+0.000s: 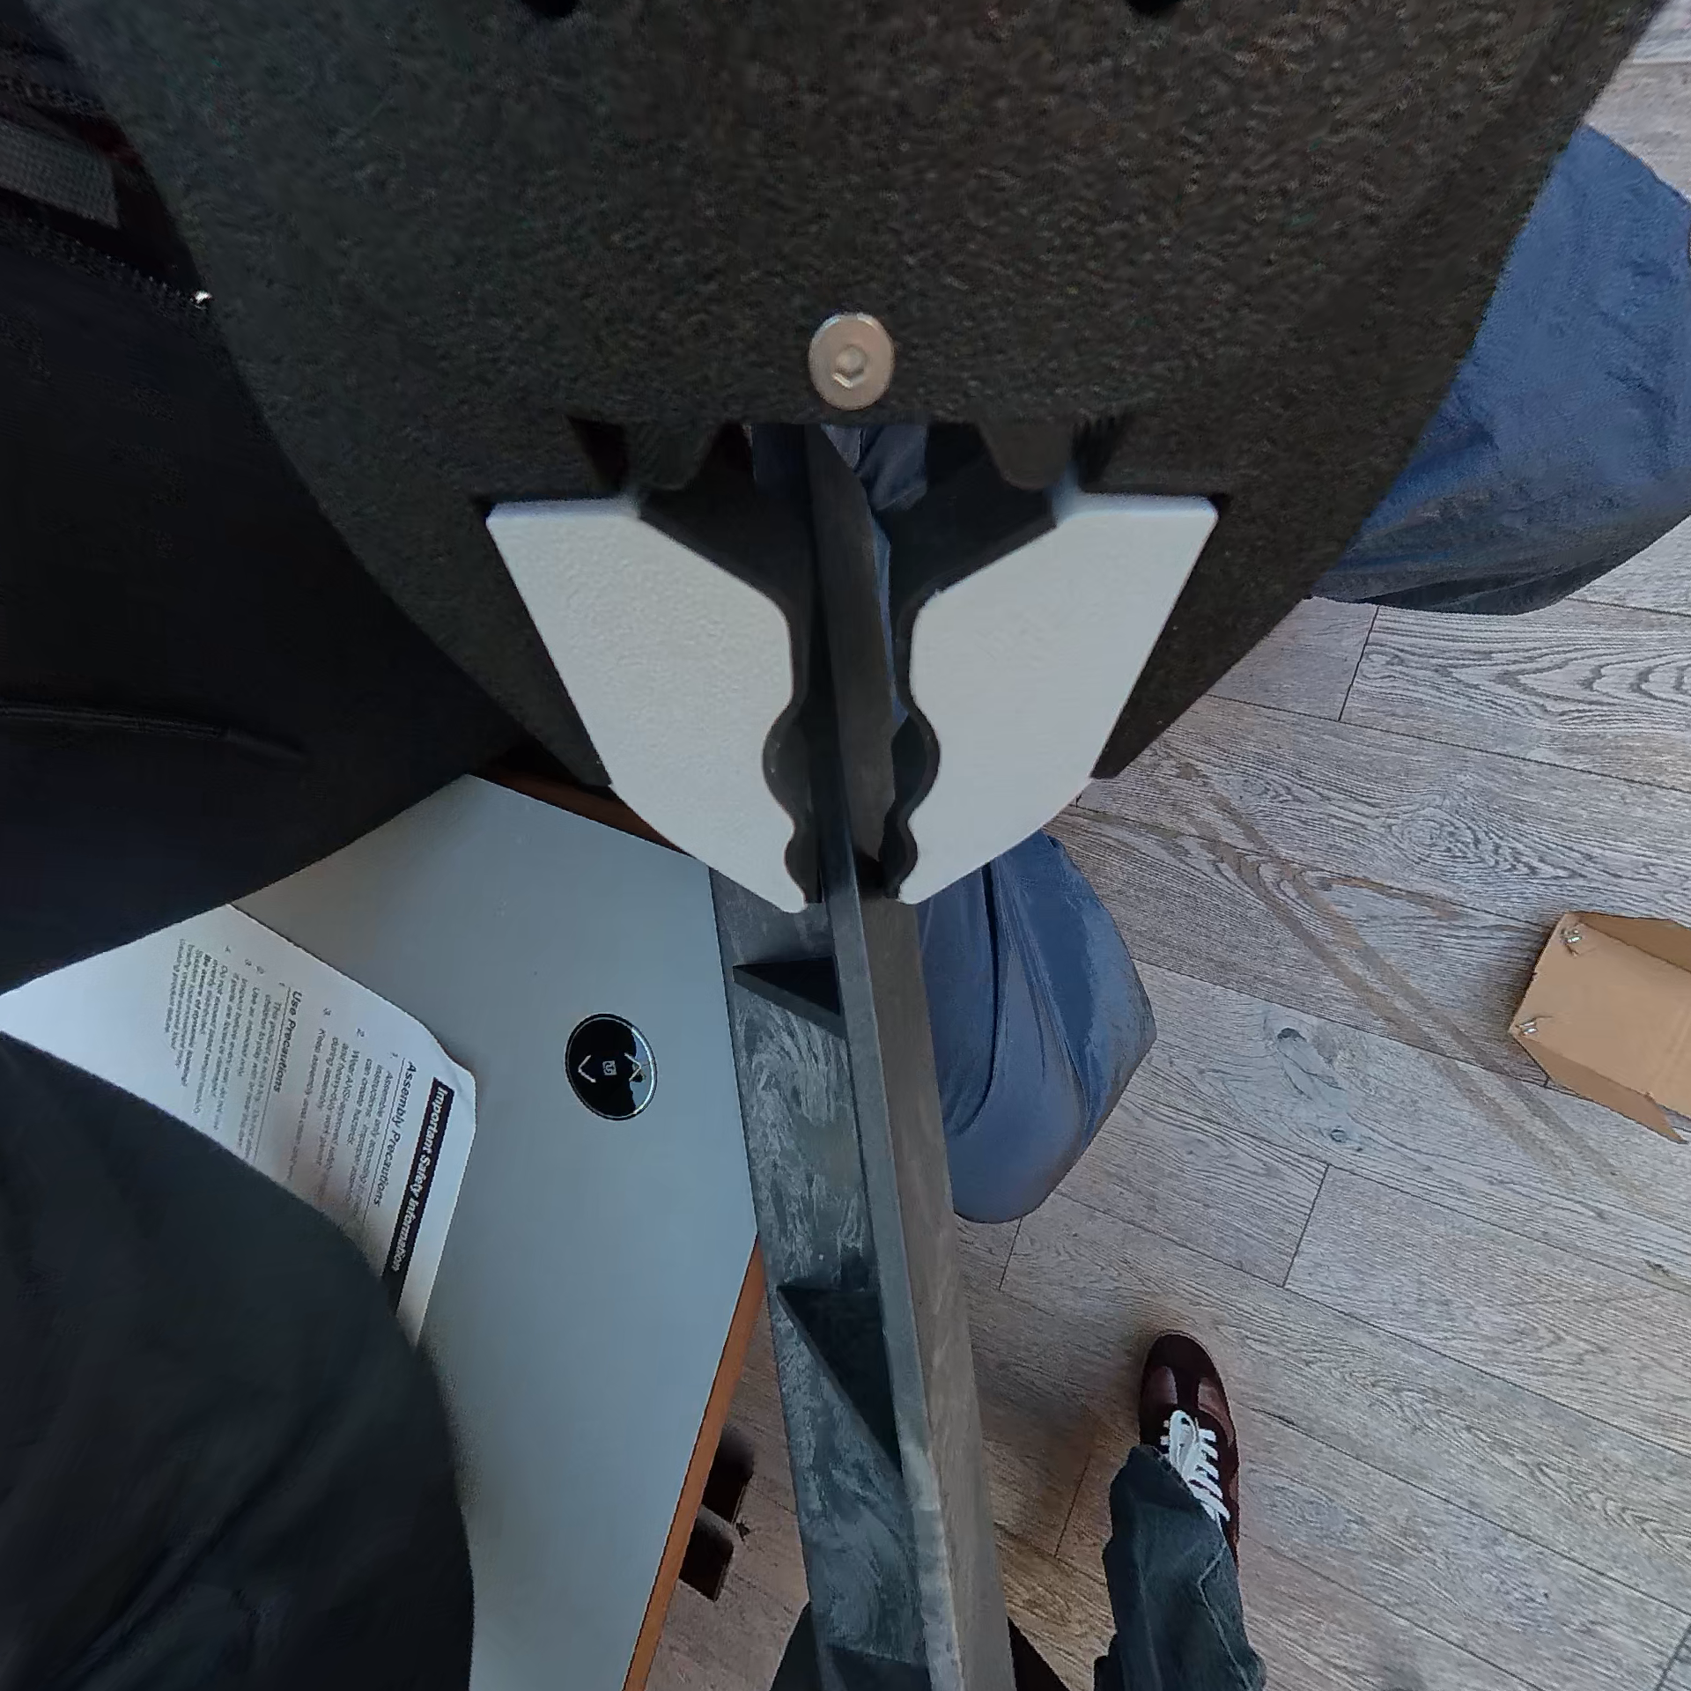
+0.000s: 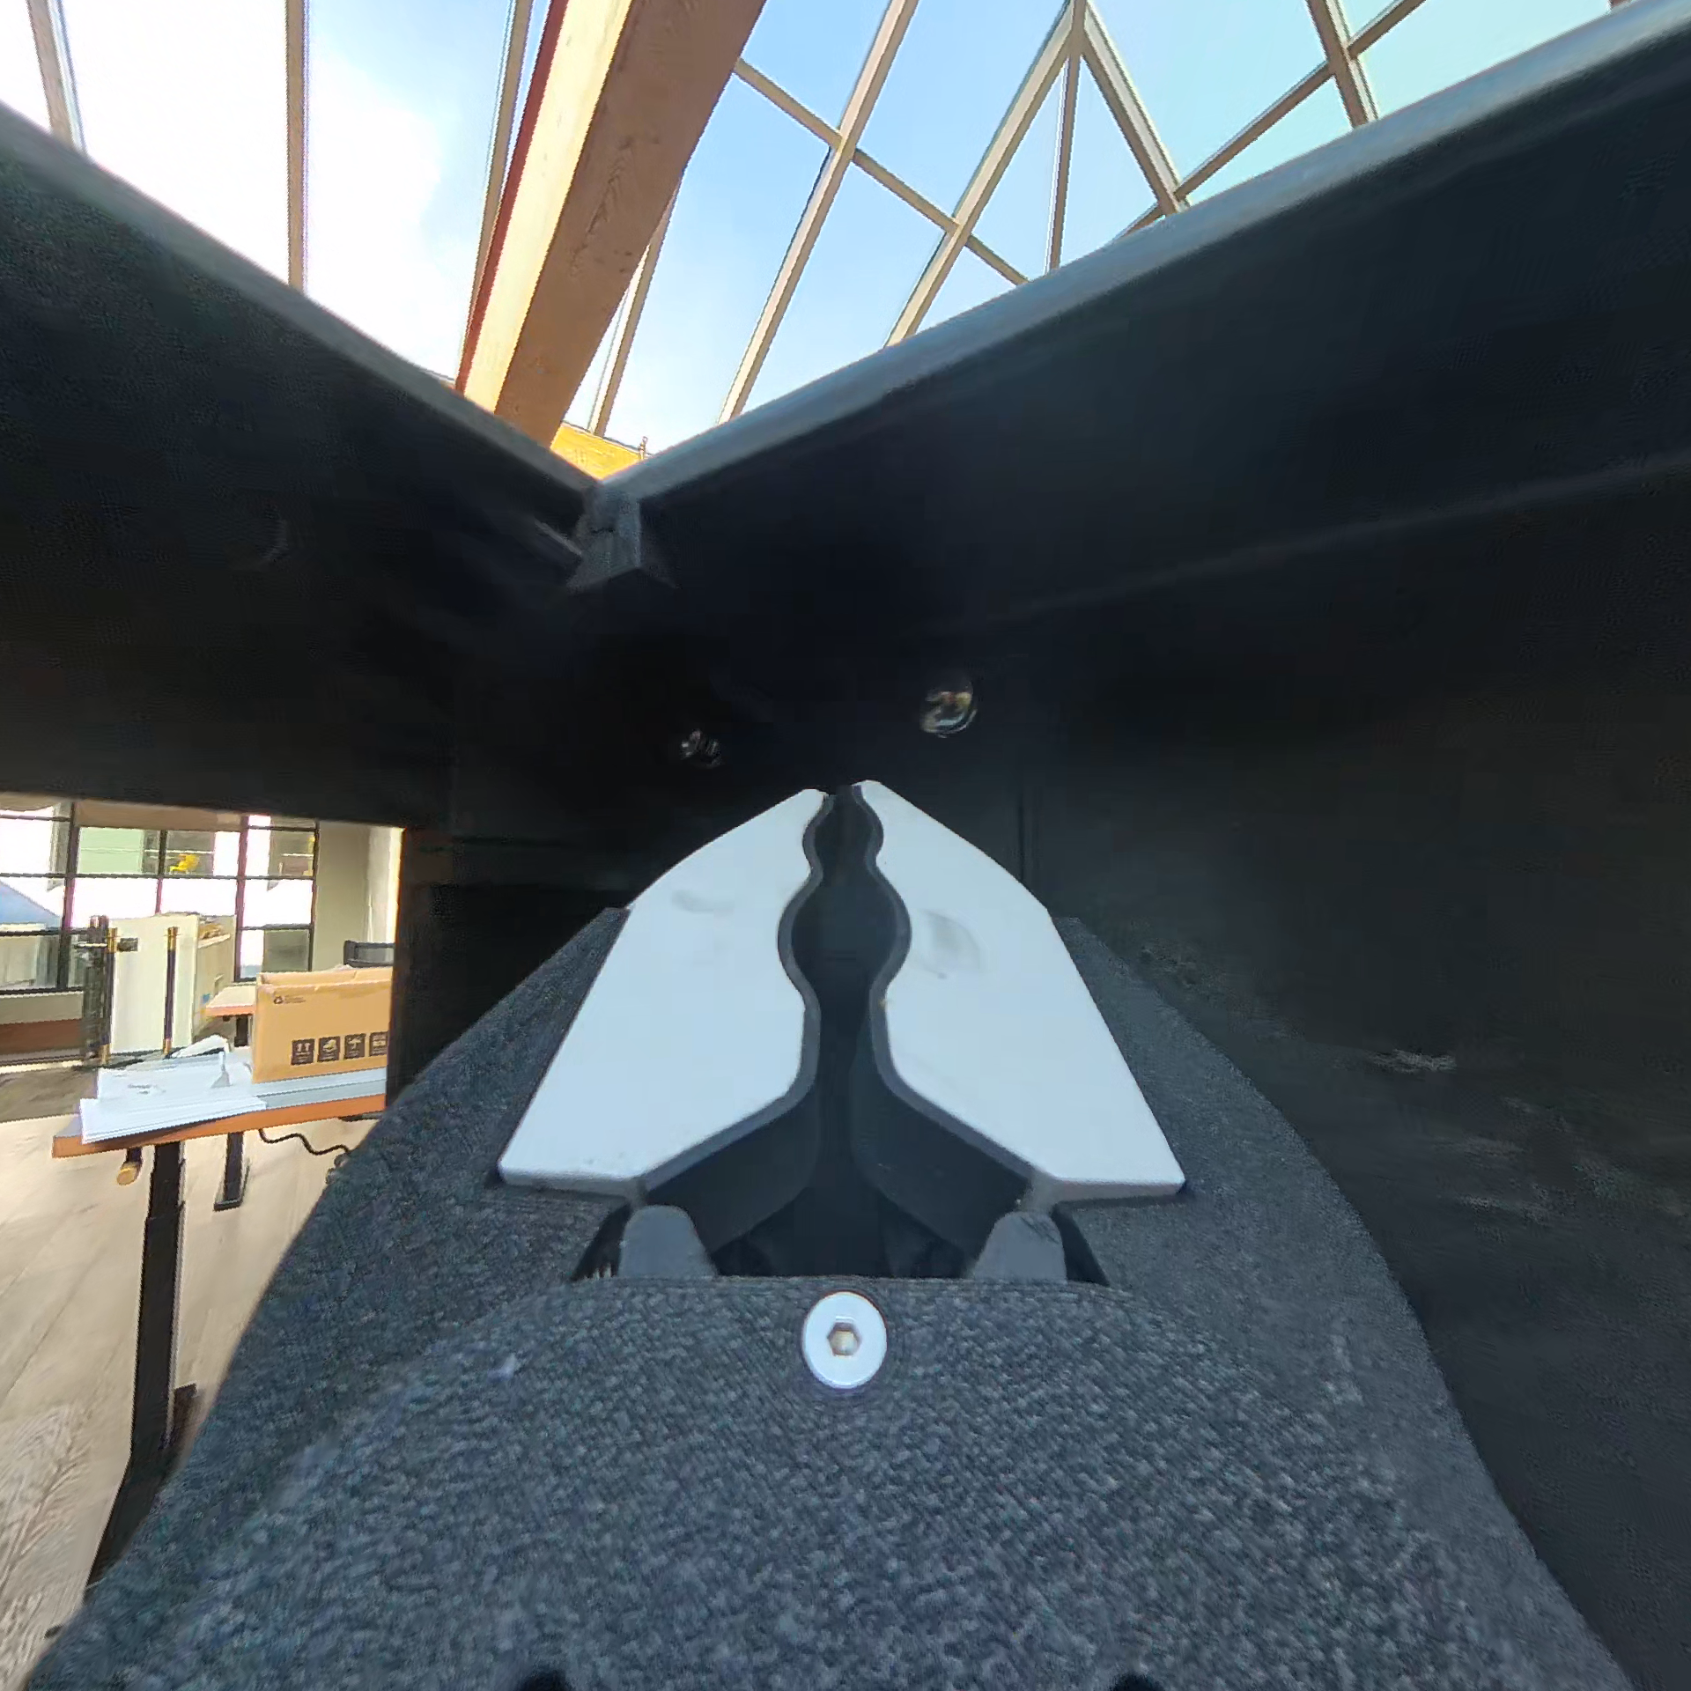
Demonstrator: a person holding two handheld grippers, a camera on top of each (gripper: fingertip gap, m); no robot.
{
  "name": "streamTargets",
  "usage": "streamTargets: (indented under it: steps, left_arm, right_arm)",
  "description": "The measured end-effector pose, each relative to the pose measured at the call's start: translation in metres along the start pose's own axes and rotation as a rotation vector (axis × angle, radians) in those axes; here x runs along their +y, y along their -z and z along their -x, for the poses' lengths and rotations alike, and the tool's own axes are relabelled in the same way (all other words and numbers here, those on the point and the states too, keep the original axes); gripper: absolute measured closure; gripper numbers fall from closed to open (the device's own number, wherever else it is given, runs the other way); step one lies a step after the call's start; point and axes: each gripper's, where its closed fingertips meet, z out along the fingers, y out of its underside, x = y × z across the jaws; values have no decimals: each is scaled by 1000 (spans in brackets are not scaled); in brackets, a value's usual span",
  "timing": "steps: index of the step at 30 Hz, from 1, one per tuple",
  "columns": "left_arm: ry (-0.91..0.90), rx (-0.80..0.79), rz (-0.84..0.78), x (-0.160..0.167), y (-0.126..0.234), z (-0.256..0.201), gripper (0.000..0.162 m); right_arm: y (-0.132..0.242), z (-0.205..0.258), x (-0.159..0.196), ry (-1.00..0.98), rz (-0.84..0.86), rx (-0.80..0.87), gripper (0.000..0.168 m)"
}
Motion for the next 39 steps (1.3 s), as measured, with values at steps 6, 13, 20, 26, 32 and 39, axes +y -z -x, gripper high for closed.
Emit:
streamTargets:
  steps: [6, 13, 20, 26, 32, 39]
  left_arm:
    - [-2, -3, 5, 0, 0, 0, 148]
    - [-15, -7, -2, -1, -2, 0, 148]
    - [-31, -16, 6, -1, -2, 0, 148]
    - [-39, -26, 6, -1, -3, 0, 148]
    - [-42, -32, 13, 0, -5, 1, 147]
    - [-92, -96, 55, 5, -14, 5, 146]
  right_arm:
    - [-23, -17, -18, -6, 10, 11, 168]
    - [-13, -24, -24, -19, 8, 20, 168]
    - [12, -21, 5, -36, -6, 1, 168]
    - [7, -17, 11, -11, 25, -20, 168]
    - [3, -23, 22, 9, 92, -2, 168]
    - [5, 6, 10, 35, 12, -115, 168]
